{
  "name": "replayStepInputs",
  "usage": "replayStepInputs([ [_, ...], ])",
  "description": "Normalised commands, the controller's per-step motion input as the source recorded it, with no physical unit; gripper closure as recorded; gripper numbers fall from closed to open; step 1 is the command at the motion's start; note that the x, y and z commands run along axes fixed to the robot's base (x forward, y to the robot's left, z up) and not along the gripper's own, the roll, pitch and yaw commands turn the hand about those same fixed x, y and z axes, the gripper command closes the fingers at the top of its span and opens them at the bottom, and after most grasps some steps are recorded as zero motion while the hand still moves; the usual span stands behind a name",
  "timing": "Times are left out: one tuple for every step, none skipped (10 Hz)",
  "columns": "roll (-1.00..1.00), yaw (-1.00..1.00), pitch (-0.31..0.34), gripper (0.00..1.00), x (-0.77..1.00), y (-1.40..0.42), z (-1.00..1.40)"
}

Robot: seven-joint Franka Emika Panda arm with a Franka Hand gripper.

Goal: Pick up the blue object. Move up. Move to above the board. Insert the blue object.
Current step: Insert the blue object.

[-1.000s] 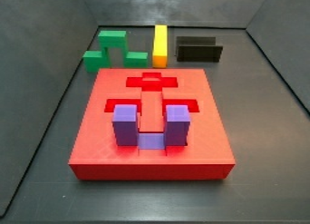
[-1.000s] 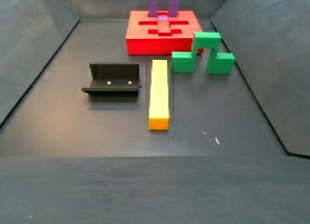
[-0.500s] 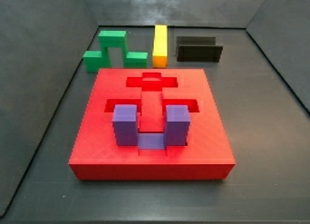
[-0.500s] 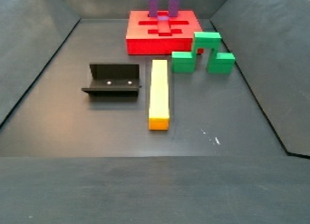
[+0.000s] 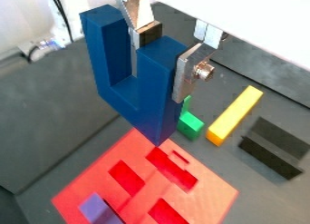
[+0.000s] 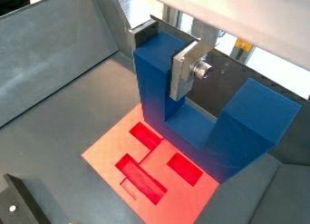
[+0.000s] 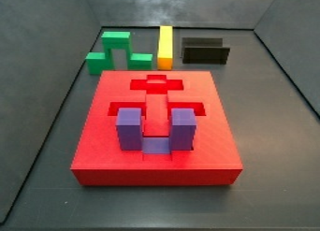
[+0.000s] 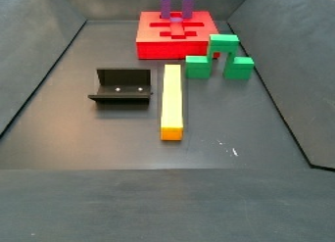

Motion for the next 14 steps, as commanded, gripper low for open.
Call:
replayStepInputs([
  [0.07,0.01,-0.211,1.0,0.83,0.3,-0.2],
  [0.12,0.01,-0.22,1.0,0.79,0.33,-0.18],
  [0.2,0.12,-0.157,1.0,0.65,0.26,-0.26],
  [0.27,0.19,-0.119,1.0,0.55,0.17,-0.3],
  [0.35,0.23,-0.029,1.0,0.29,0.0,-0.51],
  [0.33,0.23,-0.011,1.0,-0.03,0.0,-0.68],
  [0.29,0.29,0.0,1.0,-0.1,0.01,-0.67],
  [0.25,0.27,0.006,1.0,0.0,0.0,-0.61],
  [0.2,0.2,0.029,1.0,0.0,0.0,-0.54],
  [0.13,0.0,0.043,1.0,0.32,0.0,-0.52],
  [0.05,-0.08,0.0,1.0,0.31,0.0,-0.53],
  [0.0,-0.29,0.0,1.0,0.31,0.0,-0.42],
  [-0.07,-0.38,0.0,1.0,0.23,0.0,-0.32],
  [-0.13,-0.33,0.0,1.0,0.13,0.03,-0.3],
])
